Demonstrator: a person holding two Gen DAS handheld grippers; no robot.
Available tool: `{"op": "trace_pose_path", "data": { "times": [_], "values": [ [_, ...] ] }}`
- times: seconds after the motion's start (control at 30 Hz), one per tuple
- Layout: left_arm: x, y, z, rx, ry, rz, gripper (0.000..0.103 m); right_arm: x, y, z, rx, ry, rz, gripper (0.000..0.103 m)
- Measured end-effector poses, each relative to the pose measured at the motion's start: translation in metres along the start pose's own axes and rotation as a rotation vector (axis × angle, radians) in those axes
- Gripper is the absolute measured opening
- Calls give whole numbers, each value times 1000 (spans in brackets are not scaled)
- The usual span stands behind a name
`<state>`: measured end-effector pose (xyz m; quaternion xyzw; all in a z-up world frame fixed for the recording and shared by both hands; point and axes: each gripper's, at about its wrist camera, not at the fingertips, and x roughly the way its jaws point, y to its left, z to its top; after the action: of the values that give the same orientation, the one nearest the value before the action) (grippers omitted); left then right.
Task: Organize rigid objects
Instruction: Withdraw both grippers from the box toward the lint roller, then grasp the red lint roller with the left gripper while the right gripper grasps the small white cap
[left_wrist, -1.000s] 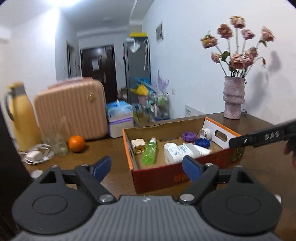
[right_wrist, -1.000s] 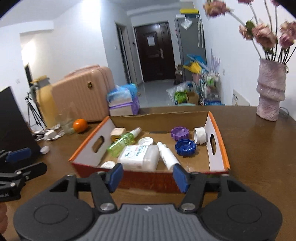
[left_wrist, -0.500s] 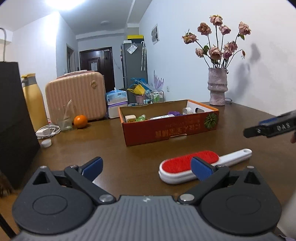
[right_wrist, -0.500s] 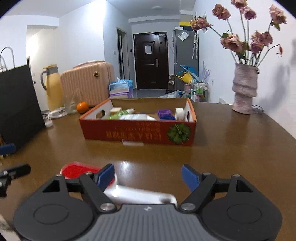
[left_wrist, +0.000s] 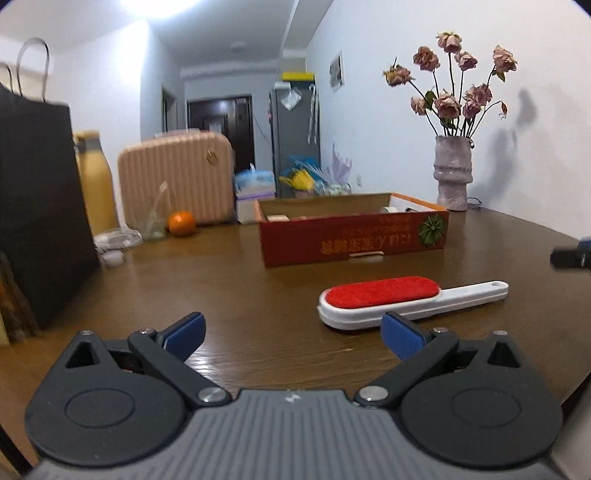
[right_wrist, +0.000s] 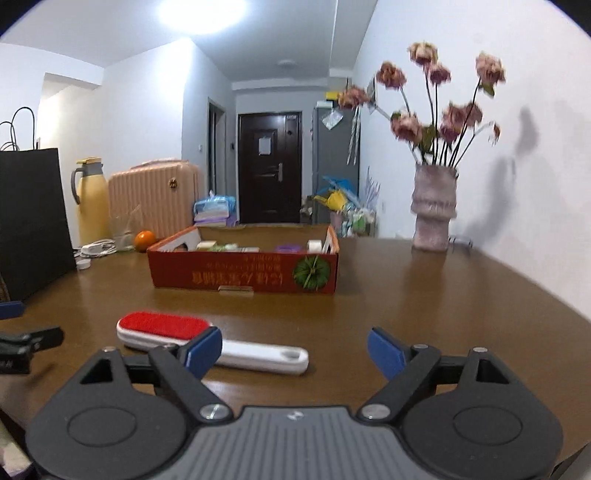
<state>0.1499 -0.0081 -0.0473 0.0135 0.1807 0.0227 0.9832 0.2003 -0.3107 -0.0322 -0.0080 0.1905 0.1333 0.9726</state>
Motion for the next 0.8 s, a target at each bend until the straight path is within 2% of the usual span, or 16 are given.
{"op": "trace_pose_path", "data": {
  "times": [0.1,0.2,0.3,0.37,0.47,0.53,0.63,0.73,0.8],
  "values": [
    [20,0,10,-33,40,-11,103,18,-9,-2,31,48,-8,79],
    [50,3,25,-108,129,-8,92,41,-22,0,101,88,-1,77],
    [76,10,35,-191,185,-30,85,67,-32,3,143,142,17,62],
    [88,13,40,-224,201,-27,82,80,-32,3,128,166,14,52],
    [103,11,46,-251,214,-50,80,93,-32,1,125,181,13,50],
    [112,6,46,-251,244,-48,75,100,-34,1,140,188,20,47],
    [120,3,40,-254,286,-48,73,110,-37,1,152,219,33,42],
    [121,6,36,-284,277,-58,74,113,-38,1,147,227,49,42],
    [121,6,36,-302,282,-77,69,115,-38,2,146,230,53,42]
  ]
}}
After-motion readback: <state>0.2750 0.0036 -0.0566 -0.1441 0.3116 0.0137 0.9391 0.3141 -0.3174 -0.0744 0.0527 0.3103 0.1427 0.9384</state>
